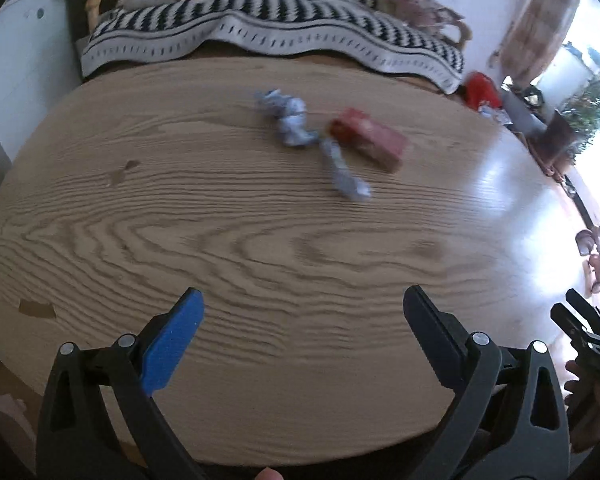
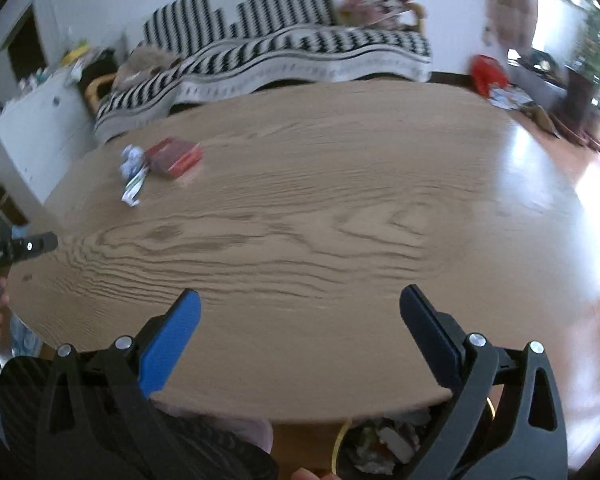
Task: Collect trash
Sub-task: 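Return both tools to the table trash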
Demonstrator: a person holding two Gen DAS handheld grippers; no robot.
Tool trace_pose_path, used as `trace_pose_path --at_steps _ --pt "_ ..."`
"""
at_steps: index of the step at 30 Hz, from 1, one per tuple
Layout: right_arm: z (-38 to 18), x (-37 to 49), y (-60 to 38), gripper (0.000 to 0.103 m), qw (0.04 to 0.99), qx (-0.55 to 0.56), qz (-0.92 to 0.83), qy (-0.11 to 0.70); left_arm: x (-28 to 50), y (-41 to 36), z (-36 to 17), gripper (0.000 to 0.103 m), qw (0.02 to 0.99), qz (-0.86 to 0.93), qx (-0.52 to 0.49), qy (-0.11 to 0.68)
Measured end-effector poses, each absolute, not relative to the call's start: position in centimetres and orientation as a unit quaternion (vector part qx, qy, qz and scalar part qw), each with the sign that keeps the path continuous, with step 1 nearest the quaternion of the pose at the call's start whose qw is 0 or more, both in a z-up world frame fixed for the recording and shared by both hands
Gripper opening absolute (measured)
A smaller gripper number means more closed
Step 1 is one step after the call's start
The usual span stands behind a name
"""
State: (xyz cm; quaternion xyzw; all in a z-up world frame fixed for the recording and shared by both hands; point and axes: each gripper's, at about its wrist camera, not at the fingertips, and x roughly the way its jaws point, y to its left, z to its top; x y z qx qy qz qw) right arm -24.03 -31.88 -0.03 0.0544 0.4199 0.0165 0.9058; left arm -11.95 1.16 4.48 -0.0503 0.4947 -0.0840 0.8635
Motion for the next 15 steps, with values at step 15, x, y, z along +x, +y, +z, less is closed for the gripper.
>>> trace_pose_path --at_steps 15 --pt "-3.9 -10.8 -24.3 0.096 0.88 -0.029 0.071 0.468 -2.1 1.6 -0.1 0.097 0.851 -0.078 -0.022 0.519"
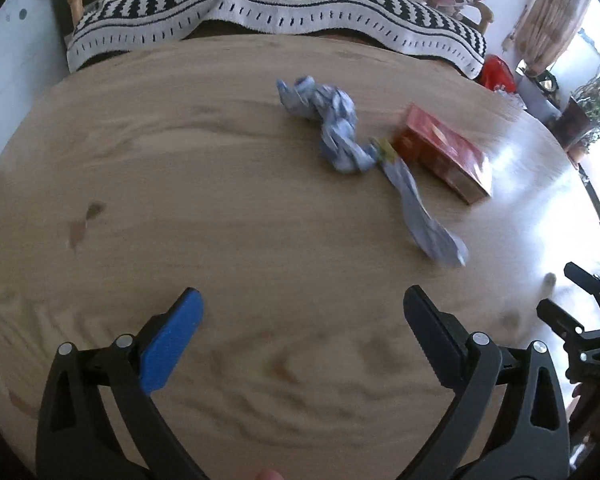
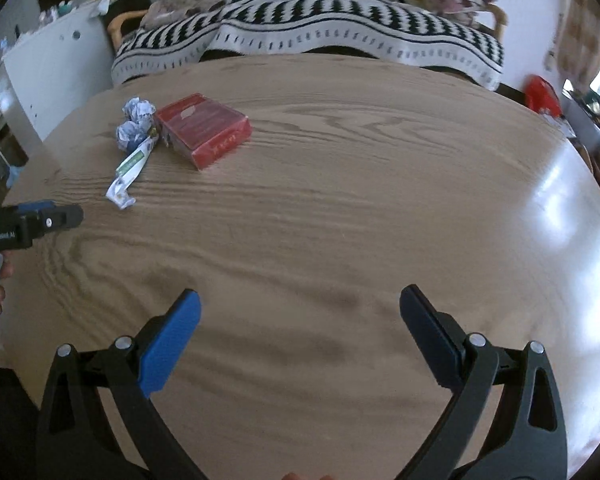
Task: Collect trash
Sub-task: 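Return both tools to the table trash, then grasp the crumpled tissue with the left tool while the right tool grasps the red cigarette box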
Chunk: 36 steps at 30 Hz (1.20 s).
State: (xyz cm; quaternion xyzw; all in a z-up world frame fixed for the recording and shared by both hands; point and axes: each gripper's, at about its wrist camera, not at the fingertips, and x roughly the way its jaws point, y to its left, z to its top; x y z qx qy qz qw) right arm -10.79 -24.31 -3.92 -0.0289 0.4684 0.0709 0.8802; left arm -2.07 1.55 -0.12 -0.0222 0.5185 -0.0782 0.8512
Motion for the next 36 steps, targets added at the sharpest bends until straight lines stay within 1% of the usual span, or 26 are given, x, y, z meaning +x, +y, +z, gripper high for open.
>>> trace_pose_path --at_steps 7,13,20,27,28,29,30,32,36 --pt "-4.6 -3.9 -20.9 0.097 0.872 -0.084 0.133 0.463 3.3 0.4 -0.3 0.097 0.852 -0.089 0.013 0.517" --pt "-4.5 0.5 -18.1 0.097 0.855 -0.122 0.193 0.465 6.0 -0.9 -0.5 0.097 0.854 -0.097 0.037 0.51" --pt "-4.4 3.1 -16.5 0.098 0.836 -0.148 0.23 0.476 7.5 -0.6 -0.7 0.097 0.857 -0.088 0.053 0.505" --pt "-4.5 3.0 -16.4 0.098 0.831 -0.152 0.238 0.48 7.6 -0.7 -0.6 0.097 0.855 -0.106 0.057 0.504" --pt "-4.3 2.7 -16.5 0.094 0.832 -0.15 0.239 0.478 7.4 -0.9 -0.4 0.086 0.859 -0.122 0.06 0.493" --pt "-3.9 2.6 -16.4 0.065 0.836 -0.147 0.242 0.47 7.2 -1.2 -0.1 0.049 0.864 -0.128 0.079 0.481" --pt "-3.5 2.4 -16.4 0.059 0.838 -0.14 0.239 0.471 7.2 -1.3 0.2 0.025 0.864 -0.137 0.08 0.477" --pt "-3.5 1.8 -16.7 0.058 0.839 -0.126 0.233 0.476 7.4 -0.8 0.6 0.026 0.859 -0.142 0.054 0.49" --pt "-3.2 0.4 -17.3 0.058 0.847 -0.11 0.22 0.472 6.3 -0.9 0.8 0.025 0.86 -0.139 0.057 0.488"
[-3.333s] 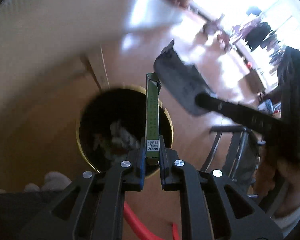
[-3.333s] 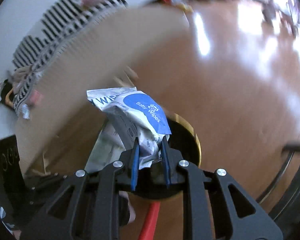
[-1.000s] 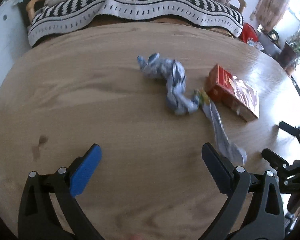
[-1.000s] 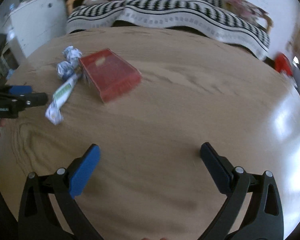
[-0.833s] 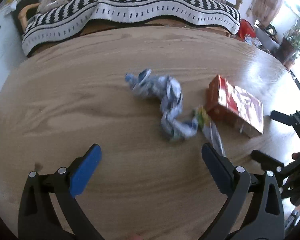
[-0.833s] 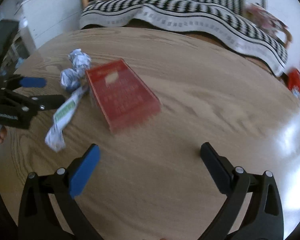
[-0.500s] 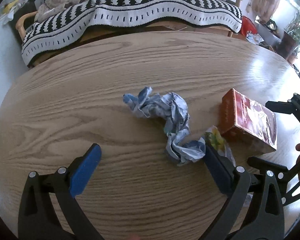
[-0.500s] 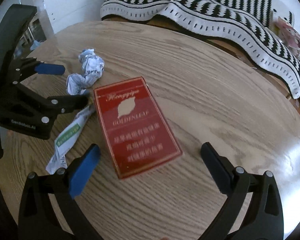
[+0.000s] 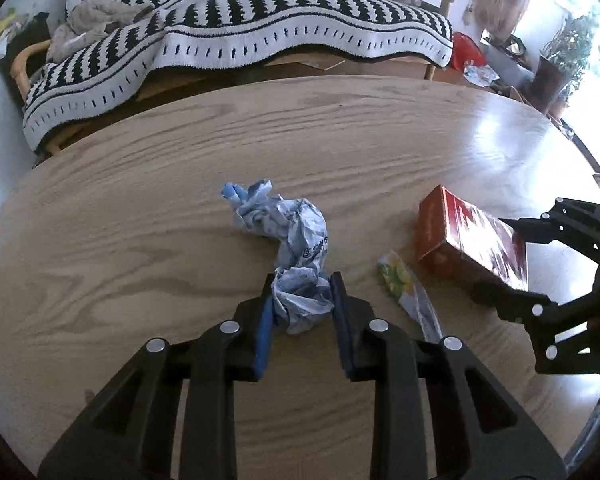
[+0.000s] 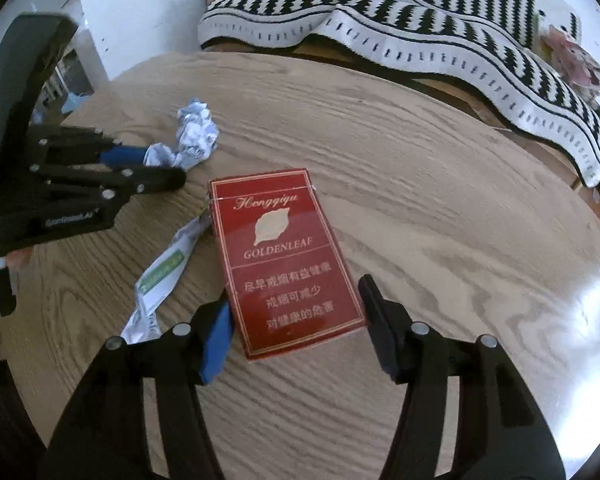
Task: Collect trash
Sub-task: 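Grasp the crumpled tissue with the left tool while the right tool grasps the red cigarette box, then carry the tissue and red box over the black bin and release both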
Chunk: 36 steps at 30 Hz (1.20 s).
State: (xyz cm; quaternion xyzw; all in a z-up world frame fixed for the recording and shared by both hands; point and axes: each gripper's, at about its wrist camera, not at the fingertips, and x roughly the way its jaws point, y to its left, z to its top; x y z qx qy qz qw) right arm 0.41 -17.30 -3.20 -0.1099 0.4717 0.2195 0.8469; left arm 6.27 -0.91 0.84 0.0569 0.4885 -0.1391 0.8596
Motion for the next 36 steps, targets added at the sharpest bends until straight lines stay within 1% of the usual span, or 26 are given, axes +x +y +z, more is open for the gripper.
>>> trace_pose_path --at_steps 10,17,21,28,31,36 --pt "-0.2 -2.2 -19.1 0.058 0.86 -0.09 0.202 0.46 2.5 -1.3 4.4 0.026 0.872 -0.134 0.07 0.465" --pt "1.6 -7.3 -23.0 0.058 0.878 -0.004 0.173 0.446 -1.4 -2.8 7.2 0.026 0.875 -0.15 0.072 0.455" --pt "4.4 -13.2 -28.1 0.058 0.895 0.045 0.135 0.422 -5.4 -5.2 9.2 0.026 0.875 -0.183 0.07 0.442" --pt "9.5 -26.6 -38.5 0.058 0.921 0.057 0.034 0.384 -14.1 -14.3 12.0 0.026 0.857 -0.293 0.067 0.418" --pt "10.2 -32.6 -42.6 0.058 0.925 0.066 -0.01 0.373 -17.7 -19.0 12.0 0.026 0.838 -0.342 0.074 0.419" --pt "9.3 -40.7 -48.2 0.058 0.925 0.113 -0.059 0.358 -23.2 -25.7 10.7 0.026 0.804 -0.403 0.089 0.429"
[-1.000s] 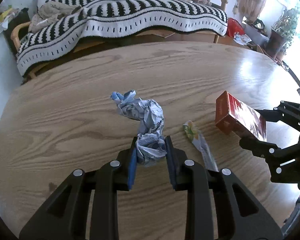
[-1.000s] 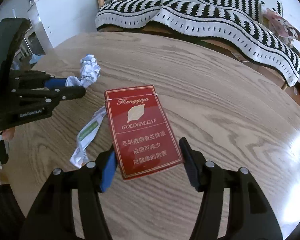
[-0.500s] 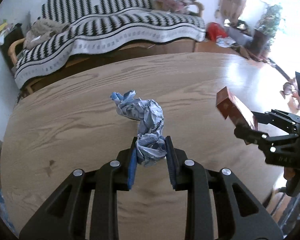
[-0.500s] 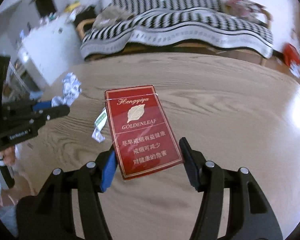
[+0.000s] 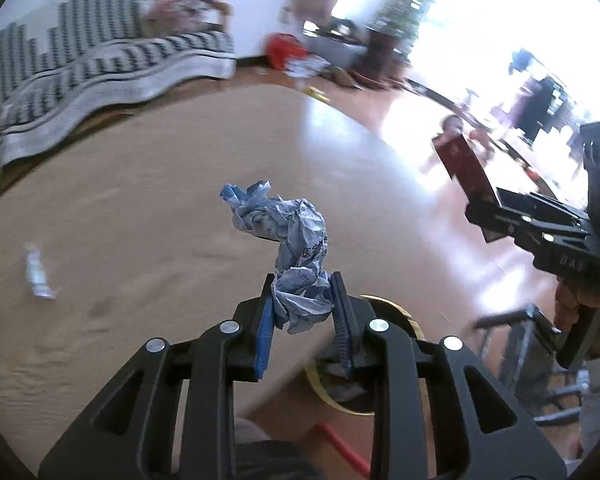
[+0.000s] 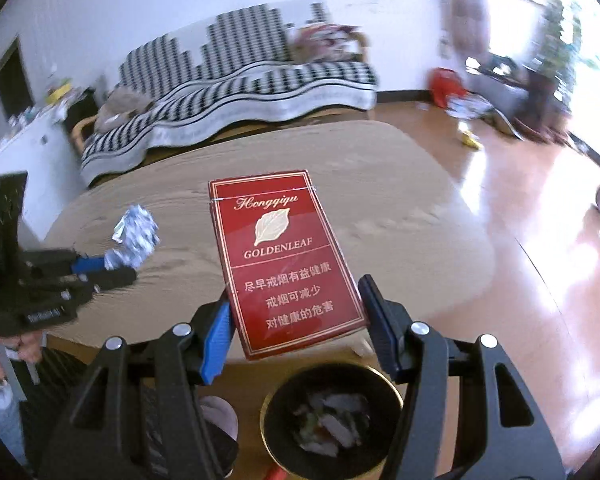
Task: Collect trash
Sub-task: 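Carry the tissue and red box over the black bin and release both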
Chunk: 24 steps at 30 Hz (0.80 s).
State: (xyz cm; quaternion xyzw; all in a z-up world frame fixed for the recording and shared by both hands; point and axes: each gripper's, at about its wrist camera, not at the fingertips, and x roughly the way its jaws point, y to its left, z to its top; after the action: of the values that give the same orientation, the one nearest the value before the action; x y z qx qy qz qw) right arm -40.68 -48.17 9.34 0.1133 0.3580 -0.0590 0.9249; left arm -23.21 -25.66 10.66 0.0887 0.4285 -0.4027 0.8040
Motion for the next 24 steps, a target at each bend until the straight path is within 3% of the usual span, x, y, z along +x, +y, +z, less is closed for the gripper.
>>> trace_pose_path --at_steps 4,8,13,15,24 --pt "4.2 -45.5 -51.4 0.058 0.904 0.207 -0.08 0.364 -28.3 -30.5 6.2 0.026 0.767 -0.437 0.096 0.461" --pt "-6.1 -47.2 -53.3 0.058 0.844 0.288 -0.1 0.441 -32.0 -34.1 -1.6 0.026 0.724 -0.44 0.103 0.521" --pt "-12.3 -48.3 -53.7 0.058 0.802 0.351 -0.094 0.473 -34.2 -35.2 -10.0 0.026 0.683 -0.428 0.14 0.574" --pt "-13.9 -48.1 -53.9 0.058 0.793 0.355 -0.097 0.486 -33.5 -35.1 -11.9 0.026 0.663 -0.416 0.128 0.609" --pt "-14.6 -47.3 -53.8 0.058 0.786 0.362 -0.102 0.49 -32.9 -36.3 -13.2 0.026 0.667 -0.41 0.148 0.604"
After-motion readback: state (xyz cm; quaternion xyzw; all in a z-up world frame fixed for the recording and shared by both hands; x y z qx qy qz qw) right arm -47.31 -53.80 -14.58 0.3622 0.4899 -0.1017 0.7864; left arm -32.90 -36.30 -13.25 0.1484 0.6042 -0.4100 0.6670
